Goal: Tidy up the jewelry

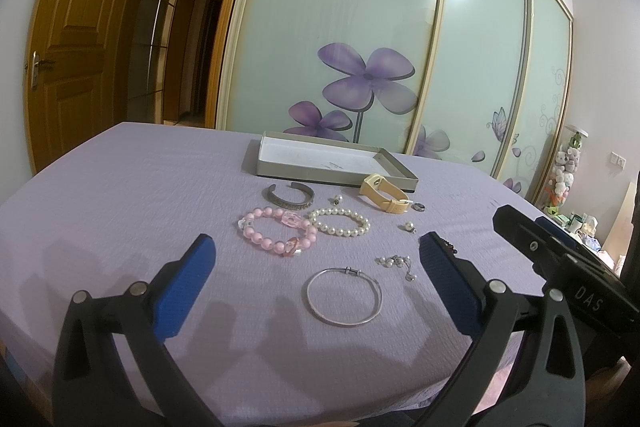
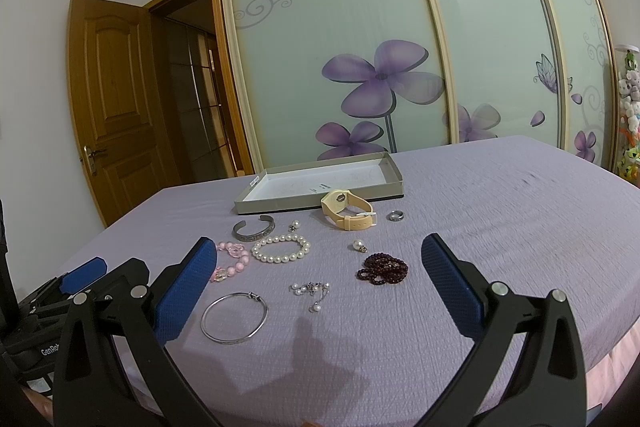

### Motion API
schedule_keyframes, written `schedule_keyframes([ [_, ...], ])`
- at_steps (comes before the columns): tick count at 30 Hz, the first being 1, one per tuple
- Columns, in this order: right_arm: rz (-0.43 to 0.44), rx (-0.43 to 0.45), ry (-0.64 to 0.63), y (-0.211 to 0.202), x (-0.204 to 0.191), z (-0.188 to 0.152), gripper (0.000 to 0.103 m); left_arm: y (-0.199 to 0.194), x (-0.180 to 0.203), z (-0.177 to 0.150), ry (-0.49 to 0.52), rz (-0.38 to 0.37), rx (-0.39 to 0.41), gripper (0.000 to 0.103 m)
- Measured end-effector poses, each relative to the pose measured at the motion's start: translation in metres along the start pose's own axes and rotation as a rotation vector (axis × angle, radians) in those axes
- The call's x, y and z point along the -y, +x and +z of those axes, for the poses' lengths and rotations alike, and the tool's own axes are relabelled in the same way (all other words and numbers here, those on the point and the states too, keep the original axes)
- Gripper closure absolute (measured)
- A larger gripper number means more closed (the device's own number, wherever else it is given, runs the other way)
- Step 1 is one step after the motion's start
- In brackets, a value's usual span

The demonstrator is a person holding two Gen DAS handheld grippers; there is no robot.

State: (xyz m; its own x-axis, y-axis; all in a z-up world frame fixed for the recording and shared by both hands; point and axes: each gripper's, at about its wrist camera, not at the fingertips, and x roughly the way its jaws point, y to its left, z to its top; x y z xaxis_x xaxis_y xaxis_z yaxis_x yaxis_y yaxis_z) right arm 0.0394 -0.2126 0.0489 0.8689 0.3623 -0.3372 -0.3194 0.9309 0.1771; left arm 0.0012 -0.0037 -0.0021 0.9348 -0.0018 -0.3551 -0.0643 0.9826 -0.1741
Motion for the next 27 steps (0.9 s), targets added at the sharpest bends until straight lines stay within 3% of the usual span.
schedule_keyframes([
  [18, -0.003, -0.004, 0.002, 0.001, 0.000, -0.002, 0.001, 0.000, -0.002, -0.004, 0.002, -0.012, -0.004, 0.002],
  [27, -0.024, -0.025, 0.006, 0.010, 0.010, -0.001, 0.001, 0.007, -0.013, -0.005, -0.026, -0.023, -0.050, 0.002],
])
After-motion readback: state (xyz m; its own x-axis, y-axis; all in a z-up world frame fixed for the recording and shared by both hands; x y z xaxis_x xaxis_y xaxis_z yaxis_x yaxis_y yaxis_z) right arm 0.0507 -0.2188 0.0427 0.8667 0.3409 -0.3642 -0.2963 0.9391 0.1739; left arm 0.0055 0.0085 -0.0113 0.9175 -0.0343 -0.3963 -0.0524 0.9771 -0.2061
